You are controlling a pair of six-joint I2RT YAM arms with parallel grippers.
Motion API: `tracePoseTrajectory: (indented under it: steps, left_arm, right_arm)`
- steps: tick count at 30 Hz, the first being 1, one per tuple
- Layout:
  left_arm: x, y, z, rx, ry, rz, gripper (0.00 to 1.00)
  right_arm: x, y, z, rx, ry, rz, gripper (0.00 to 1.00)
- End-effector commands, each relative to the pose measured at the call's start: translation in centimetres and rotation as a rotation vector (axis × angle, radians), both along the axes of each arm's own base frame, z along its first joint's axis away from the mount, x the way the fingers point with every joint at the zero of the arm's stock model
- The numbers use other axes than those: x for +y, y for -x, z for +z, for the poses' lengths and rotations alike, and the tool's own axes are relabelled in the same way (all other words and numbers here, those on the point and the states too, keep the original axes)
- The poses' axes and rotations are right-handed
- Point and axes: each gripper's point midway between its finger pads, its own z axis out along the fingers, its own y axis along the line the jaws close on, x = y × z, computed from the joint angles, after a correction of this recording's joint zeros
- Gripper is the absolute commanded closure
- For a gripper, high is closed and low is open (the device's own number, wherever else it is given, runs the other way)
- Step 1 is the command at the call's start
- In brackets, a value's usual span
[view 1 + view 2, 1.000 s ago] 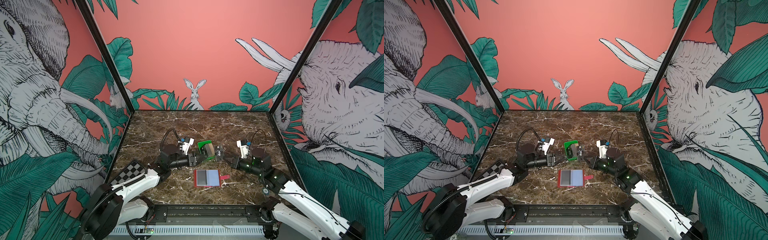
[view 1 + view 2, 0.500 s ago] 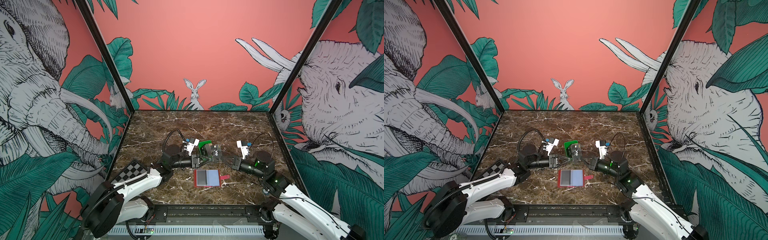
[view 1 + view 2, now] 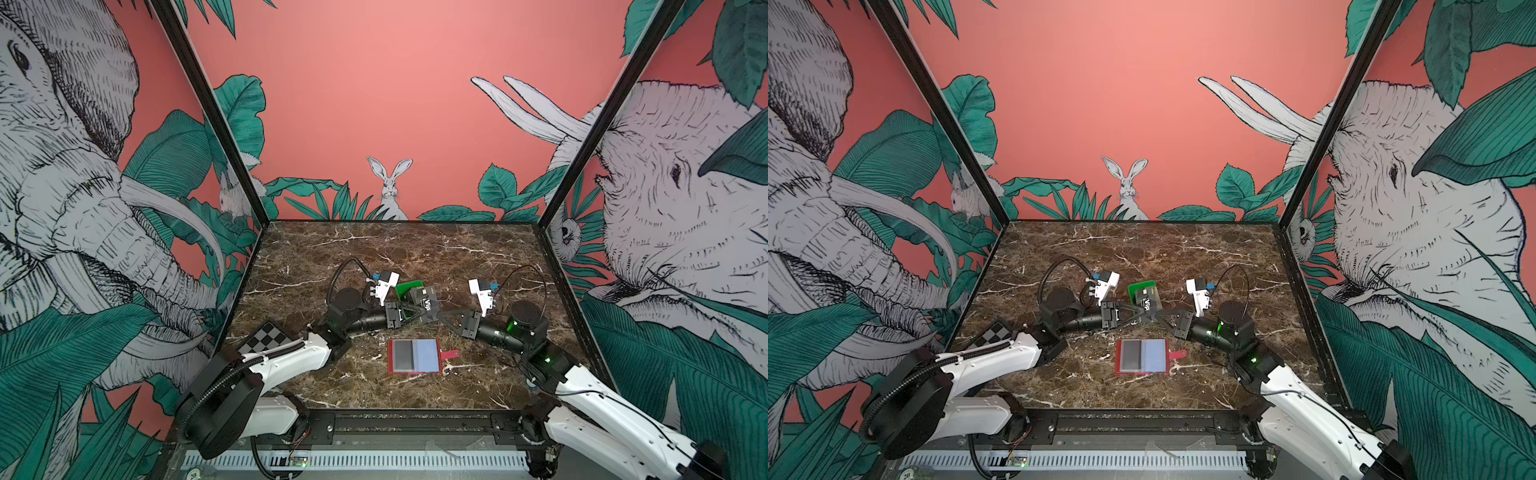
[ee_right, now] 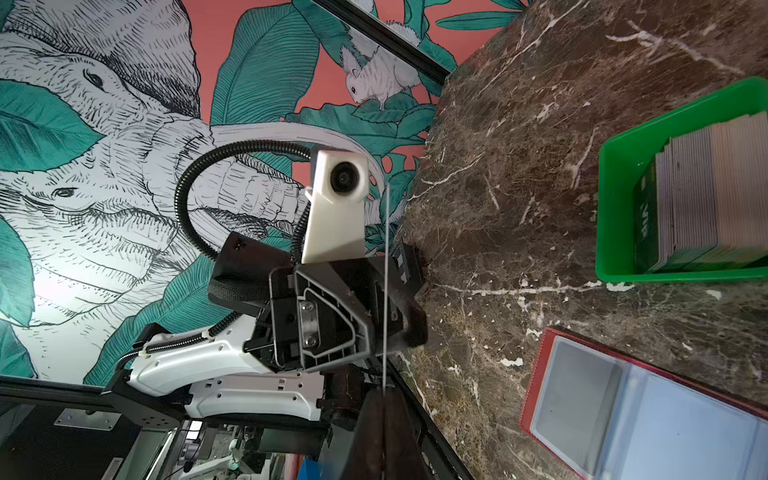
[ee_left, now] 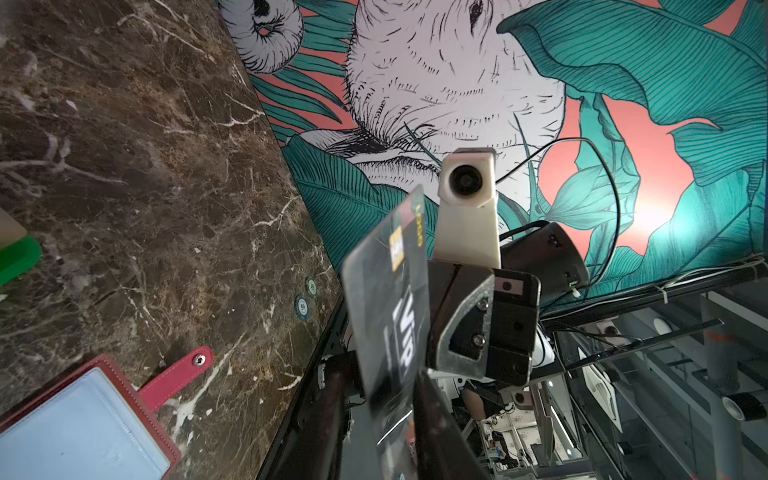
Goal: Put the credit cards into the card holder
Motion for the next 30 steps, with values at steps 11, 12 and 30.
tracePoseTrajectory:
  steps: [11, 12, 30]
  left_arm:
    - [-0.2, -1.0, 2.4, -0.008, 0.127, 0.032, 0.86]
    - [-0.3, -1.1, 2.4, -0.009, 0.128, 0.033, 0.89]
    - [1.3, -0.2, -3.3, 0.033, -0.11, 0.084, 1.0]
  right_arm:
    - [0.2, -0.1, -0.3, -0.012, -0.032, -0.01, 1.0]
    - [0.2, -0.1, -0.3, -0.012, -0.031, -0.011, 1.0]
    - [-1.8, -0.1, -6.0, 0.059, 0.271, -0.136, 0.89]
